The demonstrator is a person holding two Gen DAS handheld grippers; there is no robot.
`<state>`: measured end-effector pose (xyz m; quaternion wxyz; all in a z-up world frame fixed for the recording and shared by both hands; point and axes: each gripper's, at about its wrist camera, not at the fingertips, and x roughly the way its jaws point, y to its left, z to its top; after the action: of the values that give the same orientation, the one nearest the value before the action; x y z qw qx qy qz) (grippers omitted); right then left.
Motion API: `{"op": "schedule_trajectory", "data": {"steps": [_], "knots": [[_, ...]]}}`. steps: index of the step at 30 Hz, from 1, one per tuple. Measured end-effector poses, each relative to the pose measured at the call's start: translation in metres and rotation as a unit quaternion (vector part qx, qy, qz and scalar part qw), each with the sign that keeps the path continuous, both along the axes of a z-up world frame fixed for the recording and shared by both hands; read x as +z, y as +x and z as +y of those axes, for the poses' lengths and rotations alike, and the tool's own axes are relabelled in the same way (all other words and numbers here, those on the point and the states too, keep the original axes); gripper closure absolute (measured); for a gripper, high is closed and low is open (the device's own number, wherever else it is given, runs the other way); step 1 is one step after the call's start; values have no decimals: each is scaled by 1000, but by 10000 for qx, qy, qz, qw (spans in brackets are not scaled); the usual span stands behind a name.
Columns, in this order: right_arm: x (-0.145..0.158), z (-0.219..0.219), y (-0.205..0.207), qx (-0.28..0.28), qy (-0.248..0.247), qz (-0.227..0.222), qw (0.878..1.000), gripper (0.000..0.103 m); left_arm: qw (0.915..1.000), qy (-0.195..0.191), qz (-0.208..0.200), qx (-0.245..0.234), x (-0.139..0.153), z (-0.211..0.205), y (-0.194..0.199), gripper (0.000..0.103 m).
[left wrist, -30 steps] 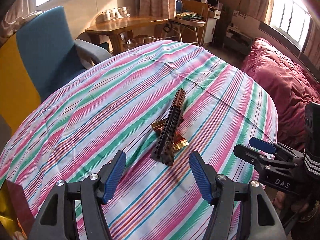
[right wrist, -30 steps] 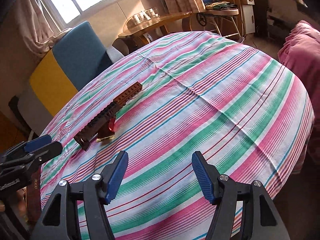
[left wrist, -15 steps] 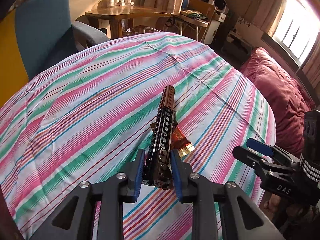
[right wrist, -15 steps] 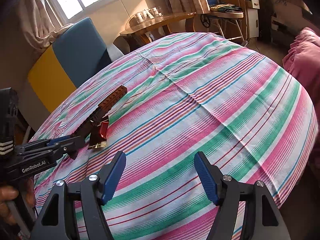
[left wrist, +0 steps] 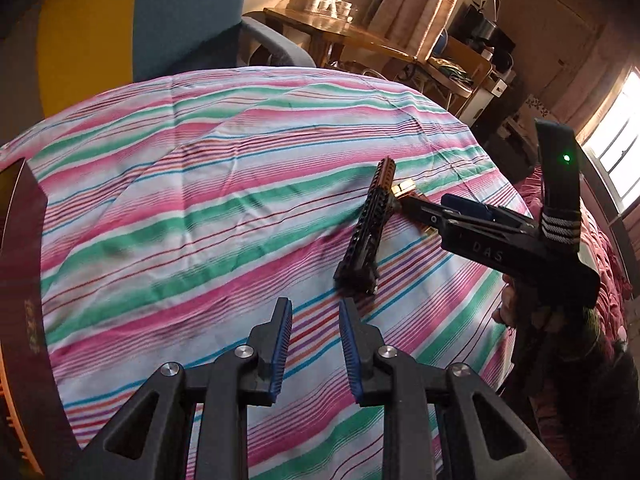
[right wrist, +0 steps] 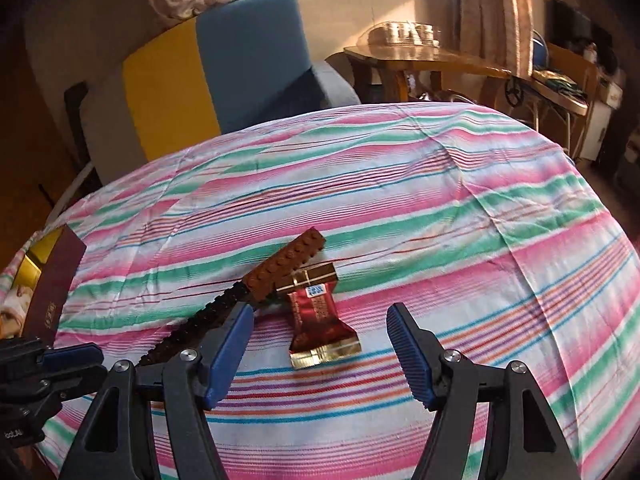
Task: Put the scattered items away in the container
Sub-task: 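Grasp the brown toy rifle with the left gripper while the right gripper grasps the red candy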
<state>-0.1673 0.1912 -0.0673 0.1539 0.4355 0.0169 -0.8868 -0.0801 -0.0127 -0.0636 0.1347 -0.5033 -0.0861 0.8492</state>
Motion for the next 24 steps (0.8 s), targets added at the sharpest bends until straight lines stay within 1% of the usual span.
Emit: {"op": "schedule_trajectory", "data": {"steps": [1,2,3,4,5,6,7,9,11,13,16,20,24], "knots": [[-3,-6,-3,123,192,-46,9997,40,10000,19,-35,56,-1,-4,3,79],[-6,-11,-5,199,369,-72,9991,49,9999,38,-69,111,-3,-9,6,79],[-8,-14,-6,237,535,-83,9983,55,9998,51,-94,162,-4,-13,8,78],[-11,-17,-7,274,701,-93,9971,67,9998,36,-76,190,-3,-15,8,75],[-11,-18,-5,265,778,-91,9966,71,9998,28,-59,204,-2,-16,8,74],[-10,-16,0,218,782,-78,9967,72,9999,47,-44,156,0,-16,8,73],[-8,-15,4,171,786,-65,9967,74,9999,39,10,118,4,-14,7,67],[-5,-8,16,40,708,-80,9975,76,9999,-54,111,-43,11,-6,2,62],[-4,1,31,-139,601,-131,9980,76,9994,-152,210,-215,18,4,-3,59],[-4,10,46,-288,491,-174,9982,77,9979,-304,292,-496,23,19,-10,53],[-1,19,64,-408,352,-125,9985,77,9939,-570,356,-879,24,44,-23,52],[4,20,71,-416,304,-48,9987,77,9879,-813,313,-1281,19,70,-45,52],[2,23,67,-373,192,-82,9991,77,9858,-870,117,-1433,7,82,-68,52]]}}
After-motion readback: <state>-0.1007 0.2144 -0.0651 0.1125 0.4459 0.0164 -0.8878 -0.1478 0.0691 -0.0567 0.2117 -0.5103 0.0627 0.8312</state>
